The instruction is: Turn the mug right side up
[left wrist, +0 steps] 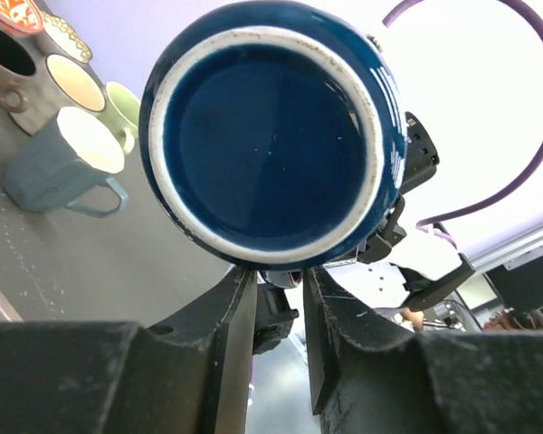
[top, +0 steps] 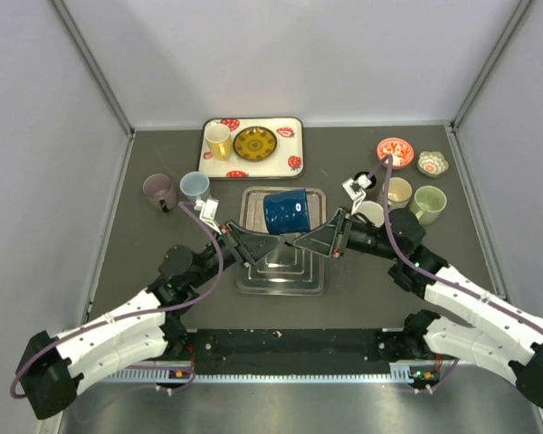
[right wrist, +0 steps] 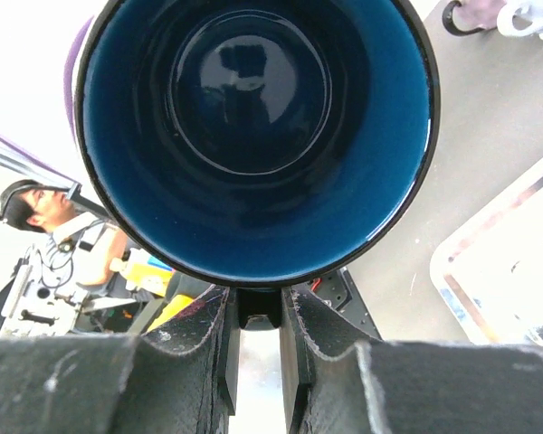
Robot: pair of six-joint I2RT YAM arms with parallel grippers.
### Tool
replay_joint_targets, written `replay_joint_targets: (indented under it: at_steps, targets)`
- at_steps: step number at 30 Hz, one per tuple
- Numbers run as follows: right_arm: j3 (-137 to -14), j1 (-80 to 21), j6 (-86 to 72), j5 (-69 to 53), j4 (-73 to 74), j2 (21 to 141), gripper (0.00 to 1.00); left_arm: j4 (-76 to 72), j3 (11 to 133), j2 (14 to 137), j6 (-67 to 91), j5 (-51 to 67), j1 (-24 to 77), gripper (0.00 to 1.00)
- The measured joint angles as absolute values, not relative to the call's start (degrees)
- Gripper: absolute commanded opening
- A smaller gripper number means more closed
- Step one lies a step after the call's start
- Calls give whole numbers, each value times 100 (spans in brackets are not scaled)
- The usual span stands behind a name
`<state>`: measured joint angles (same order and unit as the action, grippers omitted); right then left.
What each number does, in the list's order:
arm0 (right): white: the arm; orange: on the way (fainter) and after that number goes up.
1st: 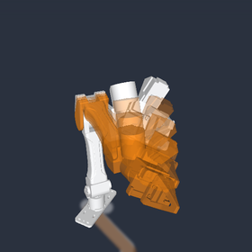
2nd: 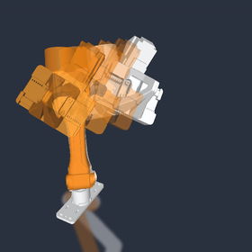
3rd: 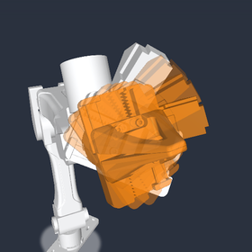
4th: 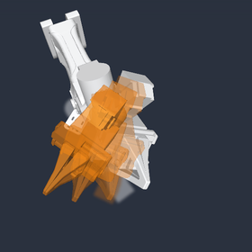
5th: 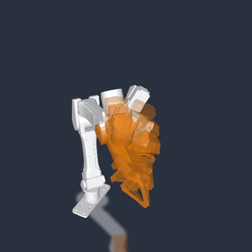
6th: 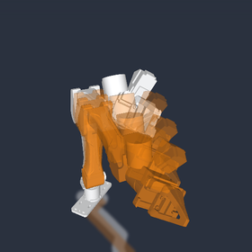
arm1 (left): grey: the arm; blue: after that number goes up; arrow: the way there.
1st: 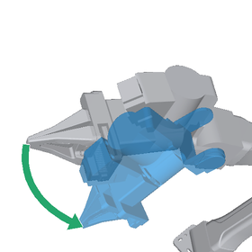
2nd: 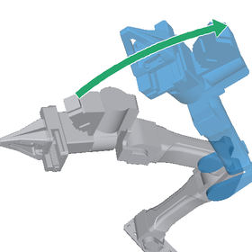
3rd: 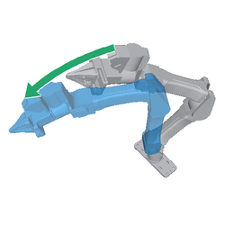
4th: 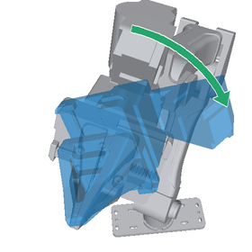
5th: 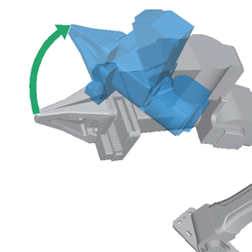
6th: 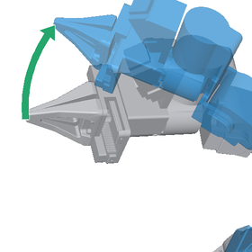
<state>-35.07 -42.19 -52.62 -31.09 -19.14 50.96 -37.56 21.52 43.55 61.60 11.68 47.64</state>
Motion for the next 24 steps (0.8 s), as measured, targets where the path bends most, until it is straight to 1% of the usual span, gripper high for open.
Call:
replay_joint_targets:
  at_steps: [1, 2, 7, 14, 24]
  targets:
    - [-3507, -4211, -5240, -3079, -1870, 5065, 0, -3717, 2134, 4292, 6132, 1100, 4753, 38]
    - [-3507, -4209, -5210, -3050, -1833, 5041, 0, -3688, 2126, 4241, 6110, 1068, 4746, 44]
    - [-3507, -4202, -5105, -2965, -1702, 5022, 0, -3590, 2123, 4136, 6025, 987, 4742, 52]
    - [-3511, -4185, -4995, -2917, -1518, 5019, 0, -3459, 2126, 4130, 5981, 958, 4742, 54]
    - [-3693, -4185, -4703, -2849, -1081, 4880, 0, -3190, 2126, 3765, 5841, 755, 4742, 53]
